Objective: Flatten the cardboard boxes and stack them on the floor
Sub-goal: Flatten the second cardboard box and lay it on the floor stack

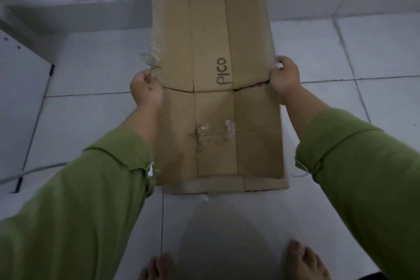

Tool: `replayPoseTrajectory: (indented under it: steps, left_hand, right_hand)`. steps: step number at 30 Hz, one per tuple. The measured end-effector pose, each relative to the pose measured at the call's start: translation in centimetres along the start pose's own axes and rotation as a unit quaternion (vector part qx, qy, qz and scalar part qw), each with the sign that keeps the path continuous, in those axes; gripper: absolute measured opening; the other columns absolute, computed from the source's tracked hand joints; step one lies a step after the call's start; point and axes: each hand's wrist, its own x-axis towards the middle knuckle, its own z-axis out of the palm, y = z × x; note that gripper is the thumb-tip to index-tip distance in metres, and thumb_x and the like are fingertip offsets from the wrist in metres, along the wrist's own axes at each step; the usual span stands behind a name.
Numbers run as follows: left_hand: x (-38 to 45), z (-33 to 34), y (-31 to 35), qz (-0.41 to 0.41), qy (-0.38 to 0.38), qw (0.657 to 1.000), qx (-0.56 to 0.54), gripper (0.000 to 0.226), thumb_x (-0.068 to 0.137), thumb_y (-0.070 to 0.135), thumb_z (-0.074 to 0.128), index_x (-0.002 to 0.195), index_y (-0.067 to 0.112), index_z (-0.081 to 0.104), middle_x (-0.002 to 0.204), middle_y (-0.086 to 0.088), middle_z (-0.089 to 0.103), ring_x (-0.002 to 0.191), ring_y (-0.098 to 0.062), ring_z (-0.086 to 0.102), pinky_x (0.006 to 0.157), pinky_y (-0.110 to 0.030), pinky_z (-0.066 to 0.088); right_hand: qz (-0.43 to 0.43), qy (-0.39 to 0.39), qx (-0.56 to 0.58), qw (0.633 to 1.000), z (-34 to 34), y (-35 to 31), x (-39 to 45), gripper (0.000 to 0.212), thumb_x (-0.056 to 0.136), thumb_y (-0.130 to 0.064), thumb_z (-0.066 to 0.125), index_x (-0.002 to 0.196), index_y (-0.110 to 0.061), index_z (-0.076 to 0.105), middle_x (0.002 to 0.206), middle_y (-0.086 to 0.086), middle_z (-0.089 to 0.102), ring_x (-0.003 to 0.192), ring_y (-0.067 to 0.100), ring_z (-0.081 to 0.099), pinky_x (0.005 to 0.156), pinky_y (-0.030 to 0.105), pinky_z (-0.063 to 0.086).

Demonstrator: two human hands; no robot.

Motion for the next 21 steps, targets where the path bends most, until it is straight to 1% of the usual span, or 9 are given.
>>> replayPoseTrajectory:
  steps: [3,6,9,11,13,15,16,19,21]
  left_hand:
    - [0.4,0.3,-1.6,-0.03,-0.066,0.997,0.02,0.028,0.09,0.008,0.044,0.109,0.003,0.063,0.098,-0.007,0.062,0.094,-0.022,0.059,0.085,-0.025,0.045]
    - [-0.1,0.5,-3.8,-0.059,-0.161,0.984,0.057,0.025,0.086,0.0,0.045,0.103,0.006,0.063,0.097,-0.016,0.067,0.101,-0.035,0.062,0.084,-0.035,0.049]
    - [-0.7,0.3,-4.8,-0.041,-0.195,0.972,0.121,0.03,0.086,-0.002,0.045,0.115,-0.005,0.054,0.115,-0.029,0.06,0.109,-0.042,0.057,0.091,-0.044,0.047]
    - [-1.1,0.4,-6.1,-0.073,-0.207,0.961,0.165,0.035,0.088,0.003,0.048,0.122,-0.006,0.047,0.125,-0.03,0.054,0.115,-0.042,0.054,0.098,-0.047,0.045]
    - [-1.6,0.3,-7.1,-0.116,-0.218,0.95,0.19,0.035,0.089,0.005,0.049,0.121,-0.011,0.045,0.13,-0.03,0.048,0.121,-0.04,0.049,0.101,-0.043,0.041]
    - [-2.4,-0.1,-7.7,-0.138,-0.231,0.937,0.221,0.011,0.088,0.005,0.05,0.087,-0.006,0.053,0.118,-0.03,0.054,0.116,-0.041,0.052,0.094,-0.04,0.044]
    - [-2.7,-0.3,-8.0,-0.139,-0.237,0.934,0.229,0.012,0.086,0.005,0.051,0.075,0.0,0.05,0.115,-0.03,0.057,0.112,-0.042,0.055,0.094,-0.041,0.046]
    - [-2.2,-0.6,-9.3,-0.148,-0.233,0.937,0.214,0.012,0.08,0.009,0.056,0.08,-0.001,0.051,0.11,-0.026,0.061,0.102,-0.041,0.06,0.093,-0.049,0.051]
    - [-1.5,-0.8,-10.6,-0.174,-0.231,0.943,0.164,0.011,0.074,0.011,0.06,0.081,0.004,0.055,0.103,-0.02,0.064,0.092,-0.035,0.062,0.084,-0.044,0.055]
  right_hand:
    - [0.009,-0.021,-0.037,0.999,0.5,1.6,0.0,0.037,0.095,-0.013,0.041,0.13,-0.006,0.046,0.129,0.014,0.055,0.114,0.029,0.055,0.092,0.029,0.042]
    - [0.075,-0.089,-0.056,0.992,0.9,3.5,-0.5,0.062,0.091,-0.014,0.051,0.145,-0.01,0.022,0.138,0.016,0.047,0.124,0.032,0.048,0.101,0.037,0.041]
    - [0.096,-0.14,-0.079,0.982,0.8,4.9,-1.0,0.077,0.091,-0.015,0.054,0.149,-0.008,0.004,0.146,0.017,0.037,0.131,0.034,0.04,0.105,0.039,0.036]
    - [0.119,-0.146,-0.102,0.977,1.0,6.2,-1.5,0.081,0.09,-0.015,0.054,0.15,-0.008,-0.001,0.15,0.019,0.03,0.135,0.036,0.034,0.108,0.042,0.034]
    - [0.181,-0.146,-0.133,0.963,1.1,7.4,-2.1,0.081,0.089,-0.016,0.054,0.149,-0.007,0.0,0.151,0.02,0.025,0.136,0.038,0.032,0.11,0.045,0.034]
    - [0.23,-0.161,-0.18,0.943,1.0,8.4,-3.1,0.073,0.089,-0.021,0.053,0.146,-0.002,0.011,0.148,0.022,0.027,0.132,0.039,0.036,0.107,0.047,0.038]
    - [0.234,-0.175,-0.204,0.935,1.0,8.8,-3.6,0.068,0.089,-0.025,0.053,0.144,0.0,0.02,0.145,0.023,0.03,0.129,0.039,0.039,0.104,0.047,0.04]
    - [0.199,-0.197,-0.242,0.929,1.2,9.4,-4.6,0.059,0.09,-0.032,0.051,0.138,-0.001,0.034,0.139,0.024,0.037,0.126,0.039,0.039,0.104,0.047,0.04]
    - [0.191,-0.208,-0.234,0.931,1.3,9.3,-4.6,0.059,0.091,-0.034,0.051,0.138,-0.001,0.035,0.139,0.023,0.039,0.129,0.039,0.037,0.108,0.047,0.036]
